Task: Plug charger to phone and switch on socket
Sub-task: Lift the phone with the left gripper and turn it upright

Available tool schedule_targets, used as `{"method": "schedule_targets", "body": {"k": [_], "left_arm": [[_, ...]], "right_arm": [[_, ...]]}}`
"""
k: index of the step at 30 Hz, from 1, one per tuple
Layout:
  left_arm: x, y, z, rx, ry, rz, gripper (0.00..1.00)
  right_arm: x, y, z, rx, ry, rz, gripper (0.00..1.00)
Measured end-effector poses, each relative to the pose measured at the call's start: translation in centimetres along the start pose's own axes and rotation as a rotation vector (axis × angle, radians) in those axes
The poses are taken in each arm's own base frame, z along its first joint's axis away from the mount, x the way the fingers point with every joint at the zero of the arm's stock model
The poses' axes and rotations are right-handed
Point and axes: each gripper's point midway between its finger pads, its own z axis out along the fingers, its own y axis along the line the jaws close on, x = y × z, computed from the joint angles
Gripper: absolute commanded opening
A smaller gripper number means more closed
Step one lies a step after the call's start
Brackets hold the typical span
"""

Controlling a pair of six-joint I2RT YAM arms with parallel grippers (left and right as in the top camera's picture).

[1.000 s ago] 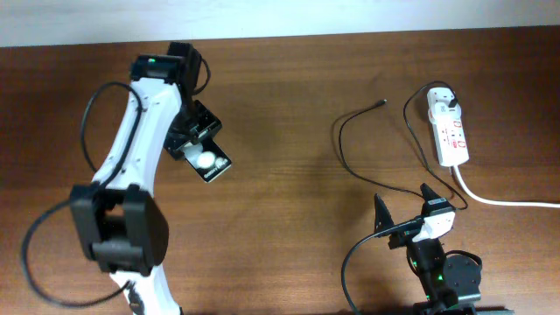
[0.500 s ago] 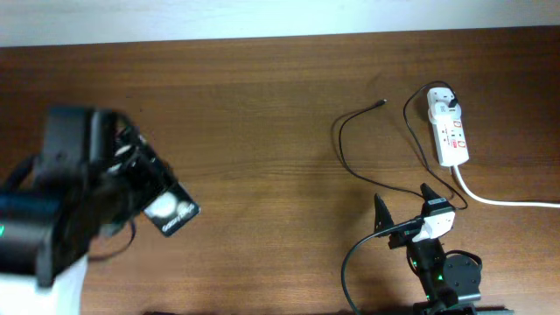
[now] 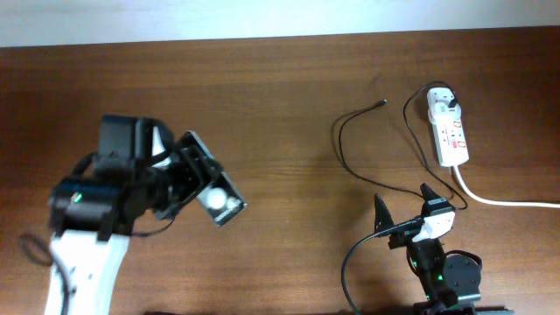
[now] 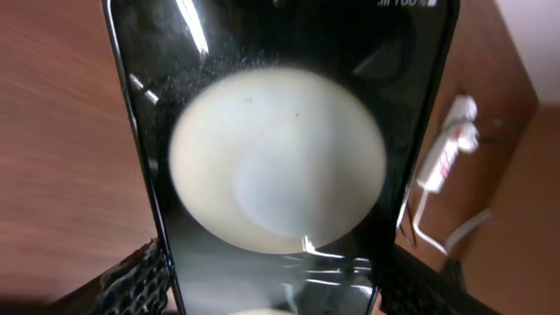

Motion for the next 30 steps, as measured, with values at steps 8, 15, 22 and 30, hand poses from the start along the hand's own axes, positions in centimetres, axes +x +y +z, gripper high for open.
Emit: {"method": "schedule_targets", "body": {"k": [8, 15, 22, 30], "left_arm": [[1.3, -0.3, 9.1, 0.012, 0.392, -0.129, 0.56], [3.5, -3.5, 9.1, 0.206, 0.613, -0.174, 0.55], [4.2, -5.2, 7.9, 0.307, 0.687, -0.193, 0.57], [4.5, -5.9, 7.3, 0.356, 0.723, -0.203, 0.59]], "right_arm": [[0.0, 0.0, 0.0, 0.0, 0.0, 0.0, 0.98], [0.0, 0.0, 0.0, 0.0, 0.0, 0.0, 0.99], [0.0, 0.0, 0.0, 0.0, 0.0, 0.0, 0.99], [0.0, 0.0, 0.0, 0.0, 0.0, 0.0, 0.99]]}}
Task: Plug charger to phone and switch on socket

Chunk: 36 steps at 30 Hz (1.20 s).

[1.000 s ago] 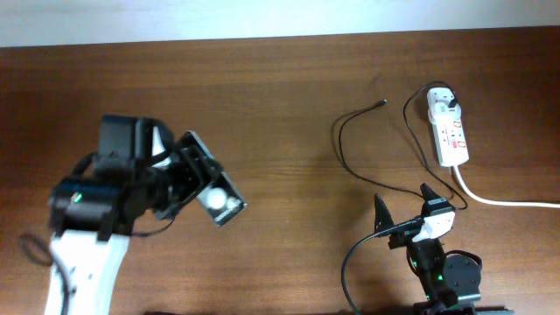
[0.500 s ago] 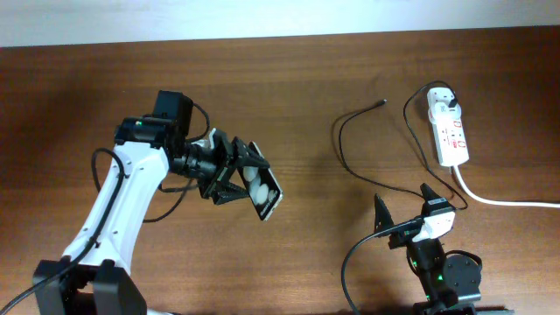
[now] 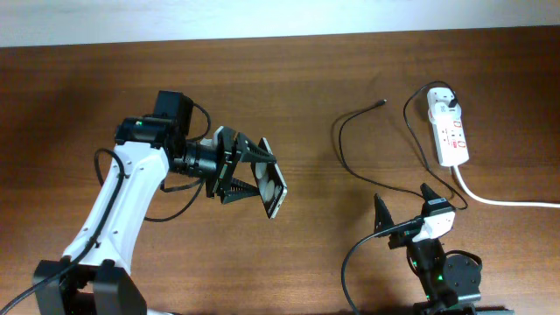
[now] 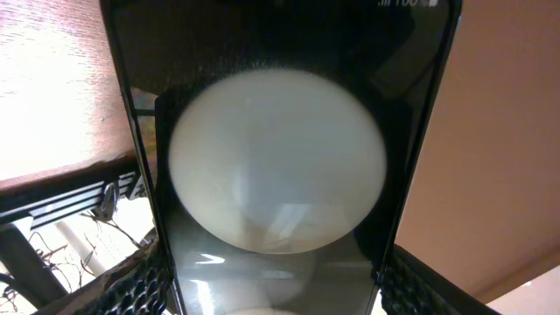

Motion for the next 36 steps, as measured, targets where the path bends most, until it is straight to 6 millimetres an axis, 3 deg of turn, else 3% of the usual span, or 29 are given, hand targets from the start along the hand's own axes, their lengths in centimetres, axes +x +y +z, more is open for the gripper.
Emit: {"method": "schedule_targets", "body": {"k": [36], "left_arm": [[0.3, 1.0, 0.0, -0.044, 0.0, 0.084, 0.61]], "right_arm": [[0.0, 0.3, 0.0, -0.015, 0.0, 0.005, 0.99]]}}
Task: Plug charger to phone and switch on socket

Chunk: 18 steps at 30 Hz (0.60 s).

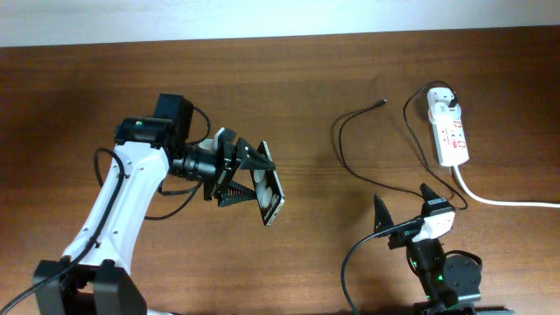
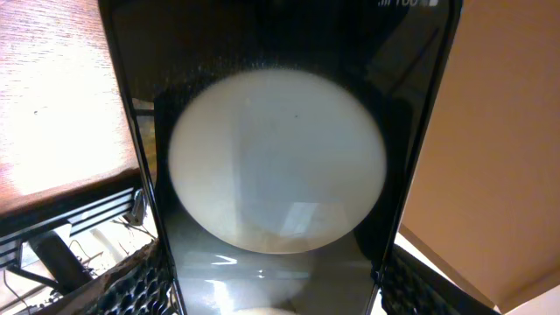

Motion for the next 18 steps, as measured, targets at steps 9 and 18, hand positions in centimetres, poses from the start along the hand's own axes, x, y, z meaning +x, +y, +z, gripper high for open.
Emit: {"method": "schedule_targets", "body": {"k": [9, 18], "left_arm": [[-0.3, 0.4, 0.0, -0.024, -0.015, 0.003, 0.61], [-0.4, 0.8, 0.0, -0.043, -0.024, -0.003, 0.62]], "right_arm": [[0.4, 10.4, -3.5, -0.581, 0.338, 0.932, 0.99], [0.5, 11.0, -4.0, -0.599, 0.415, 1.065, 0.99]]}}
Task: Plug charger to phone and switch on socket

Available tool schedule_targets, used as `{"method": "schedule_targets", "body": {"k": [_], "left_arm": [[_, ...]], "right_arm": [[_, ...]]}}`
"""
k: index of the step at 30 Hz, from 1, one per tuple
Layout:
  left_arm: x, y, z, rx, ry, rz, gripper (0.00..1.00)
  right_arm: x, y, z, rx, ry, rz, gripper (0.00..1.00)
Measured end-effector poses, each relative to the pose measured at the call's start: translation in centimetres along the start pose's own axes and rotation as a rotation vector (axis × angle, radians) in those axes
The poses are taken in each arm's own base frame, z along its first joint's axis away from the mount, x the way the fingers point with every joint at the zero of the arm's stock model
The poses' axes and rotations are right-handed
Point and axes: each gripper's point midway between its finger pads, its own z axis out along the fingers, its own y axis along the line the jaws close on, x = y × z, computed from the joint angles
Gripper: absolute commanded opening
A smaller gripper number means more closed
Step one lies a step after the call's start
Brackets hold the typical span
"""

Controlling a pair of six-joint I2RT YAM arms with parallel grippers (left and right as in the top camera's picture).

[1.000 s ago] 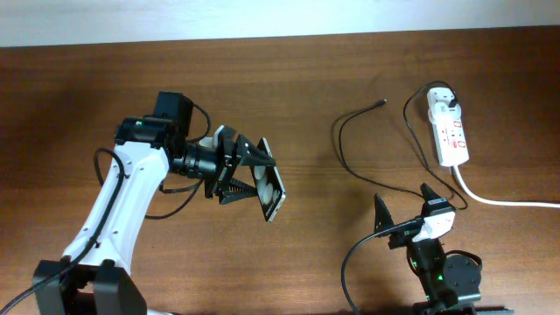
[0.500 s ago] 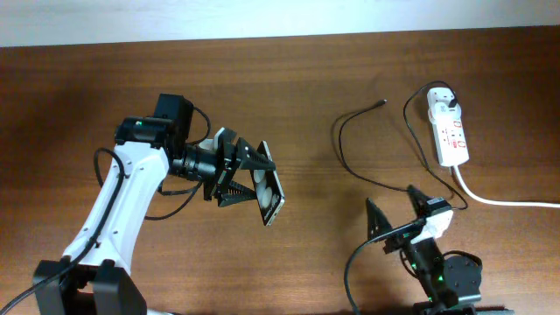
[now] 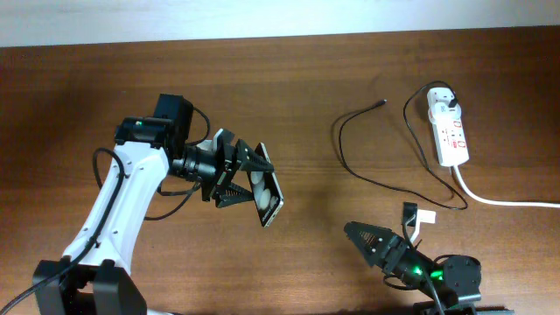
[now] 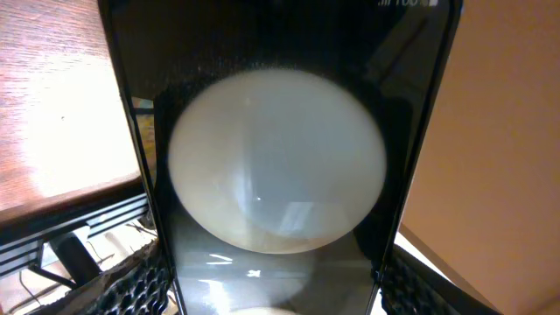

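Note:
My left gripper (image 3: 254, 185) is shut on the black phone (image 3: 270, 198), which it holds edge-up above the table, left of centre. In the left wrist view the phone (image 4: 278, 157) fills the frame, its dark screen mirroring a round white lamp, with ribbed fingers (image 4: 131, 282) at both lower edges. The black charger cable (image 3: 350, 162) lies on the table at centre right, its free plug end (image 3: 383, 102) pointing toward the white socket strip (image 3: 448, 133). My right gripper (image 3: 378, 229) sits low at the front right, turned to the left, its fingers spread with nothing between them.
A thick white lead (image 3: 507, 201) runs from the socket strip to the right edge. A plug (image 3: 444, 103) sits in the strip's far end. The brown wooden table (image 3: 289, 79) spans the view, with a pale wall along its far edge.
My right gripper, which pointed away from me at the front right, now points left and sits lower in the view. The left gripper and the phone have hardly moved.
At first my left gripper held the phone low at the left, screen up. Later it held the phone on edge nearer the table's middle, and it has stayed there. The right arm stood still until now, when it has turned left.

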Motion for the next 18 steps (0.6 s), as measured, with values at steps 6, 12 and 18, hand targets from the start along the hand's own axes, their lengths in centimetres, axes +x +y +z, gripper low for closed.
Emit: {"method": "schedule_targets", "body": {"k": [6, 12, 18], "left_arm": [[-0.2, 0.3, 0.0, -0.018, -0.011, -0.002, 0.61], [-0.2, 0.5, 0.1, -0.021, -0.009, -0.005, 0.61], [-0.2, 0.5, 0.1, -0.02, -0.008, -0.006, 0.62]], "right_arm": [[-1.7, 1.4, 0.3, 0.176, 0.059, -0.101, 0.99], [-6.3, 8.6, 3.3, 0.363, 0.199, -0.246, 0.99], [-0.2, 11.0, 8.1, 0.476, 0.243, -0.514, 0.99]]}}
